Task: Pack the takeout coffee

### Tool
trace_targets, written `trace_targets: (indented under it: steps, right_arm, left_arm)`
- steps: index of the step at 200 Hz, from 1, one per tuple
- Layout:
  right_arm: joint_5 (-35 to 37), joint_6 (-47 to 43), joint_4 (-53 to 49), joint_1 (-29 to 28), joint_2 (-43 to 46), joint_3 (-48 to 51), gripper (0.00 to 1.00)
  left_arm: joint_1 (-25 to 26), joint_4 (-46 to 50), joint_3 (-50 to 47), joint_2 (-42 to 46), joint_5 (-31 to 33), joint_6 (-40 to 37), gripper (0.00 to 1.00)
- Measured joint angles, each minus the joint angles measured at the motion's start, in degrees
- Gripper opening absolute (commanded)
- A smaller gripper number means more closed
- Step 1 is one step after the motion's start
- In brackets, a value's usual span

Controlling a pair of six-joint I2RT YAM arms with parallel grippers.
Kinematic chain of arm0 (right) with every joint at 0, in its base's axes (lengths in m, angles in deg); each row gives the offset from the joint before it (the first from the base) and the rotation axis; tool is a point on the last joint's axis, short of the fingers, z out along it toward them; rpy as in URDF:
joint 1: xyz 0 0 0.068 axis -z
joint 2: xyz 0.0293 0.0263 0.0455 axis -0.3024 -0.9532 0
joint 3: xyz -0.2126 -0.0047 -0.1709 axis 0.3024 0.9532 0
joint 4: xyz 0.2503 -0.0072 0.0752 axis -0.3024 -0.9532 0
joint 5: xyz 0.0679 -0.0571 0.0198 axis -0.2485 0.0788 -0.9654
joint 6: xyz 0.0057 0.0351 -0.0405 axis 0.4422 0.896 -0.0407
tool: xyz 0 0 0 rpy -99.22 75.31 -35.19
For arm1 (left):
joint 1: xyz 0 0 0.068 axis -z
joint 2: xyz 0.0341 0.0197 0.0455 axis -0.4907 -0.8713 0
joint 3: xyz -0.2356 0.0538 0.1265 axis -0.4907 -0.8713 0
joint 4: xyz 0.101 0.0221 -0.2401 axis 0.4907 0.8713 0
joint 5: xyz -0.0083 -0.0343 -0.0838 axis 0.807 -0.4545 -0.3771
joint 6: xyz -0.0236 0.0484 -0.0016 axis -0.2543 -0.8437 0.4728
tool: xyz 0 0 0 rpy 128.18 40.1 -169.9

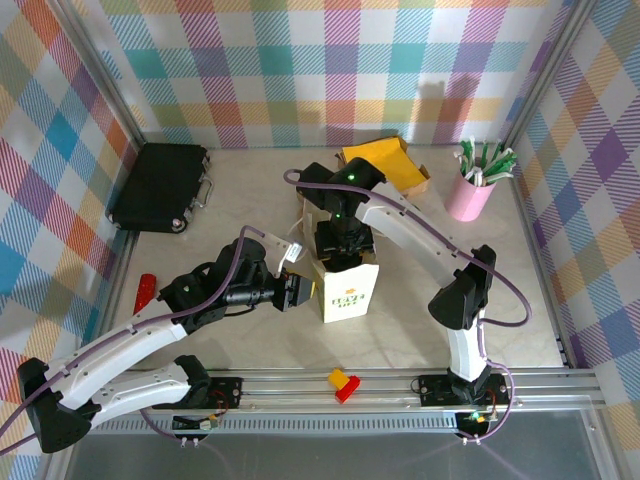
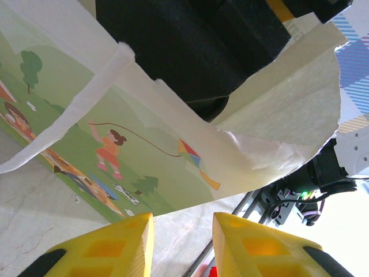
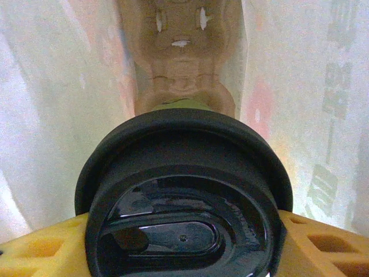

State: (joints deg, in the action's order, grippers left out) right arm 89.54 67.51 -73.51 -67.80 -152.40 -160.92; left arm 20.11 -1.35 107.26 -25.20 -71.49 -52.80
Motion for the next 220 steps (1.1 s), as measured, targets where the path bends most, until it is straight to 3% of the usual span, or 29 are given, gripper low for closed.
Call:
trace_targets:
  steps: [220]
  right_arm:
    - [1.07, -2.78, 1.29, 0.0, -0.85, 2.62, 0.52]
  left_arm:
    - [0.0, 0.02, 0.0, -0.48, 0.02, 0.2, 0.32]
